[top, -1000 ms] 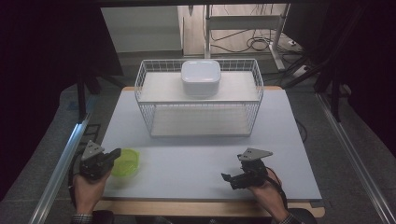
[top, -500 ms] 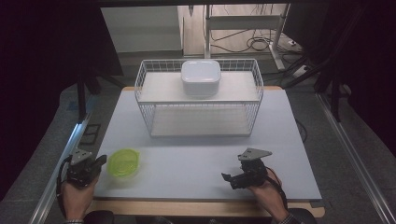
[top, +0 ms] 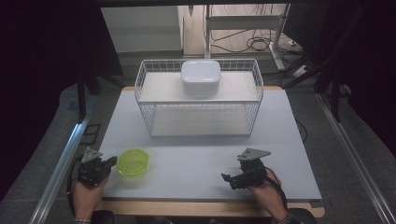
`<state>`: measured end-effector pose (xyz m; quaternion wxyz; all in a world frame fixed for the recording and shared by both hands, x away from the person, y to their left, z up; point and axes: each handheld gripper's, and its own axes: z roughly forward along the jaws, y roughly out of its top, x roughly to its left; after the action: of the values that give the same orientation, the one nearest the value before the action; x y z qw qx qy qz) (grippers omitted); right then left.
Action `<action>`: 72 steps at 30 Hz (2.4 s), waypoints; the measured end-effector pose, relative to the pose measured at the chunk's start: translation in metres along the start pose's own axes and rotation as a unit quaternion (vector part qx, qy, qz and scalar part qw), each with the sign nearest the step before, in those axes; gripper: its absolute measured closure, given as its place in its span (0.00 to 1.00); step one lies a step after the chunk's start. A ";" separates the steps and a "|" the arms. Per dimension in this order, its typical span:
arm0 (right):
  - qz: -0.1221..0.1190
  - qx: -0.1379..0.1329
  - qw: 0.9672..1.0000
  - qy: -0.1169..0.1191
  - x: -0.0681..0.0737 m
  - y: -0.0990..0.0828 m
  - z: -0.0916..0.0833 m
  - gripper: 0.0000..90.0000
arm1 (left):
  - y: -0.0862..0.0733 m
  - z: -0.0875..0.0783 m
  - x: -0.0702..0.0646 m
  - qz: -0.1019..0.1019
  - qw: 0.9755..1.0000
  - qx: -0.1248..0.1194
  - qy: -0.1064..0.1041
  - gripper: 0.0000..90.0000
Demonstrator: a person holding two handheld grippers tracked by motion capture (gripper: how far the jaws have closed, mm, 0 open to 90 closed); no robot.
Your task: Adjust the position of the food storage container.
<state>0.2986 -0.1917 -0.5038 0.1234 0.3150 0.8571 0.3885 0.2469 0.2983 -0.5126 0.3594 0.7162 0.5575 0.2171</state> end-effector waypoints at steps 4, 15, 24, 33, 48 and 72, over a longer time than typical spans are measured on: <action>0.000 0.002 1.000 0.000 0.000 0.000 0.000 0.06 | 0.003 0.005 -0.009 0.009 1.000 0.001 -0.014 1.00; 0.000 0.004 1.000 0.001 0.000 -0.001 0.001 0.06 | -0.001 0.011 -0.003 -0.015 0.999 0.014 -0.043 1.00; 0.000 0.004 1.000 0.000 0.000 -0.001 0.001 0.06 | -0.008 0.020 -0.013 0.013 0.995 0.049 -0.081 0.99; -0.001 0.006 1.000 0.001 0.000 -0.001 0.002 0.06 | -0.010 0.029 -0.023 0.028 0.990 0.068 -0.124 0.99; -0.002 0.009 1.000 0.000 0.000 -0.001 0.004 0.06 | 0.000 0.046 -0.063 0.079 0.979 0.084 -0.169 0.99; 0.015 0.013 1.000 0.006 -0.004 -0.003 0.005 0.06 | 0.019 0.071 -0.135 0.153 0.962 0.079 -0.214 0.98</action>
<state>0.3033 -0.1927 -0.5096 0.1084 0.3269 0.8580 0.3811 0.2709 0.1478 -0.5321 0.3746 0.8488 0.3672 0.0664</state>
